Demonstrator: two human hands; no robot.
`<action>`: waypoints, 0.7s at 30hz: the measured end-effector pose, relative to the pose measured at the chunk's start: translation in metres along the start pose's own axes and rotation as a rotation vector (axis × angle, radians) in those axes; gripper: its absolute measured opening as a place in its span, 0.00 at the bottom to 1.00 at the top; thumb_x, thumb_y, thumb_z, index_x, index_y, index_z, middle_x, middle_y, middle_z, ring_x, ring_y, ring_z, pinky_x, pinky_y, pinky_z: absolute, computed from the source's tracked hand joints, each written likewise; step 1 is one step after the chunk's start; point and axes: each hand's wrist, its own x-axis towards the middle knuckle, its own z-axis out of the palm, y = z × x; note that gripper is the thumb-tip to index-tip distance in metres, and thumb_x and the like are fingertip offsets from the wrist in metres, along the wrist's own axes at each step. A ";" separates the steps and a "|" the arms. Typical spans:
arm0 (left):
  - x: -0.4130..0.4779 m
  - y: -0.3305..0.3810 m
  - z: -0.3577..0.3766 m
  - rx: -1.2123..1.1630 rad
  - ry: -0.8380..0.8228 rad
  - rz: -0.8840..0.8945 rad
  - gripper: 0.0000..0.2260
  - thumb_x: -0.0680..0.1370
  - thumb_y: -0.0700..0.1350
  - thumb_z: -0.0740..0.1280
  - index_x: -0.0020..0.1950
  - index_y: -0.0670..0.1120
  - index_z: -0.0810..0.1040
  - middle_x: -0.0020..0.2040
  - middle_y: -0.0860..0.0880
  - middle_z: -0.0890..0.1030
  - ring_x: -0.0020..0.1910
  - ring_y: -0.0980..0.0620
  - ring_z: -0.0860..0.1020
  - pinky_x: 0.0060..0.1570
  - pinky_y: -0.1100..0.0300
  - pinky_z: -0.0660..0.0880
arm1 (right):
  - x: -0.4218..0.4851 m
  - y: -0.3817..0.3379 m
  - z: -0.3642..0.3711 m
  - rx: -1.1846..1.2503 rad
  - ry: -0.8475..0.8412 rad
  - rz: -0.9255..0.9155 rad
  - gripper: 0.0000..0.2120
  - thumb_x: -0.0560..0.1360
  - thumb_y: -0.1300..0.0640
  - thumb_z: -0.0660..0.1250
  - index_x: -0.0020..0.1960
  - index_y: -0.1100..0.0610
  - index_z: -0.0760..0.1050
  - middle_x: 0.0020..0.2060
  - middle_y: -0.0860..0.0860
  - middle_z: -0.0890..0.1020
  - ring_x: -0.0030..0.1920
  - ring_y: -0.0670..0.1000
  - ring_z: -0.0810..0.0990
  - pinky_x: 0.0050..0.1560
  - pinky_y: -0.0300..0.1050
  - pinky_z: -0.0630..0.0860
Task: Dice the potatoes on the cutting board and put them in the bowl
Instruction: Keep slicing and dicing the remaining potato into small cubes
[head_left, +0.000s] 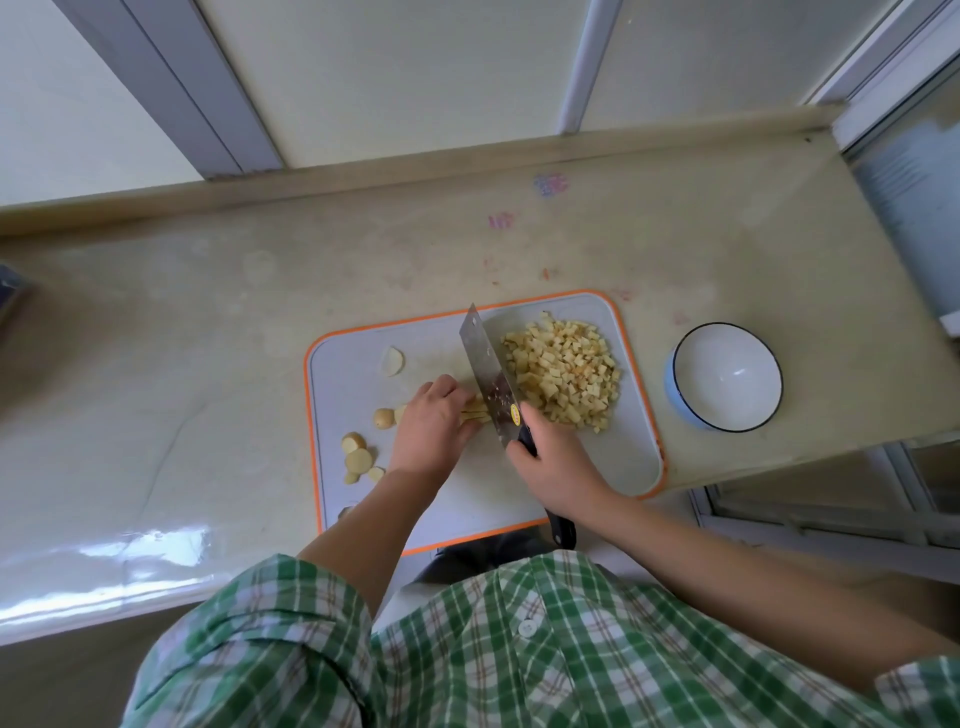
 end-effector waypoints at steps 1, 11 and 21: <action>0.000 0.000 0.000 -0.006 0.001 -0.003 0.12 0.69 0.40 0.76 0.51 0.40 0.82 0.44 0.44 0.77 0.43 0.42 0.77 0.43 0.51 0.75 | 0.001 -0.001 0.001 -0.012 -0.004 0.009 0.14 0.76 0.62 0.59 0.38 0.50 0.58 0.28 0.50 0.63 0.27 0.48 0.61 0.32 0.46 0.57; 0.002 -0.002 0.003 -0.041 -0.010 0.003 0.09 0.64 0.38 0.78 0.42 0.40 0.84 0.40 0.44 0.79 0.36 0.41 0.77 0.35 0.53 0.76 | 0.009 0.000 0.018 -0.191 -0.030 0.045 0.05 0.77 0.60 0.58 0.53 0.58 0.64 0.29 0.52 0.70 0.29 0.52 0.71 0.28 0.47 0.63; -0.003 -0.005 -0.003 -0.060 0.020 0.037 0.18 0.69 0.42 0.76 0.56 0.41 0.80 0.43 0.43 0.79 0.41 0.40 0.77 0.41 0.51 0.76 | 0.016 -0.001 0.012 -0.099 0.073 0.052 0.02 0.77 0.62 0.58 0.48 0.58 0.65 0.27 0.51 0.66 0.26 0.51 0.65 0.29 0.47 0.60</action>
